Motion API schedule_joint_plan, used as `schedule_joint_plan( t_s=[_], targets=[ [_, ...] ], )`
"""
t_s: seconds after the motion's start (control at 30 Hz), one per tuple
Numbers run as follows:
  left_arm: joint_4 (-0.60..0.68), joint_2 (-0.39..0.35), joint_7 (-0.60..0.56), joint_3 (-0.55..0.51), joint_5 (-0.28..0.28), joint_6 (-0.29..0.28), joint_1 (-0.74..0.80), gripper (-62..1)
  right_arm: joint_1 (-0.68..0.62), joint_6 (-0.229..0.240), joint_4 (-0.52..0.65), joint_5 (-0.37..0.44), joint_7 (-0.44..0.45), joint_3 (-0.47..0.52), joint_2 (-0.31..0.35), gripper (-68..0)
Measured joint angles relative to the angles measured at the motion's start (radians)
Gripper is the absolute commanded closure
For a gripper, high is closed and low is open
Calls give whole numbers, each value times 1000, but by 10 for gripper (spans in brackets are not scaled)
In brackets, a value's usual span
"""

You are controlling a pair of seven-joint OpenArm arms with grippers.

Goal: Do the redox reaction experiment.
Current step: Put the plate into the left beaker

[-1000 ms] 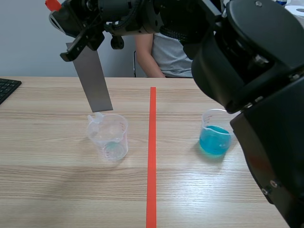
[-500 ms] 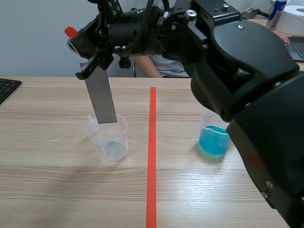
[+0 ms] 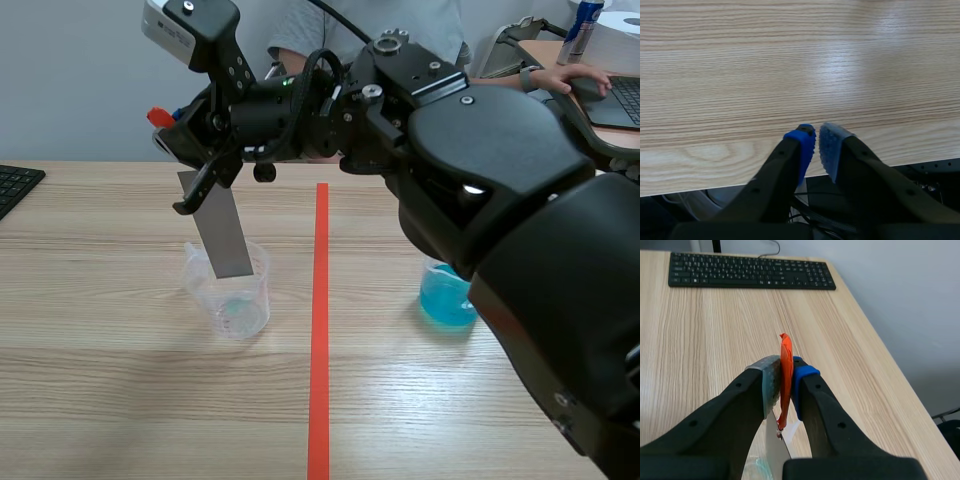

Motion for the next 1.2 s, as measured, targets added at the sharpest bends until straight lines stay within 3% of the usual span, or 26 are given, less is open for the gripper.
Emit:
schedule_joint_plan(
  t_s=[0.33,0.47,0.87,1.07,1.2],
  targets=[
    [0,0,0,0,0,0,0,-517,0,-2,-106,-119,142,-2,0,-15],
    [0,0,0,0,0,0,0,-621,0,-4,-142,-159,172,-2,0,-15],
    [0,0,0,0,0,0,0,-623,0,-4,-154,-222,191,-2,0,-16],
    [0,0,0,0,0,0,0,-623,0,-3,-154,-222,190,-2,0,-169],
    [0,0,0,0,0,0,0,-623,0,28,-154,-222,191,-3,0,-263]
  ],
)
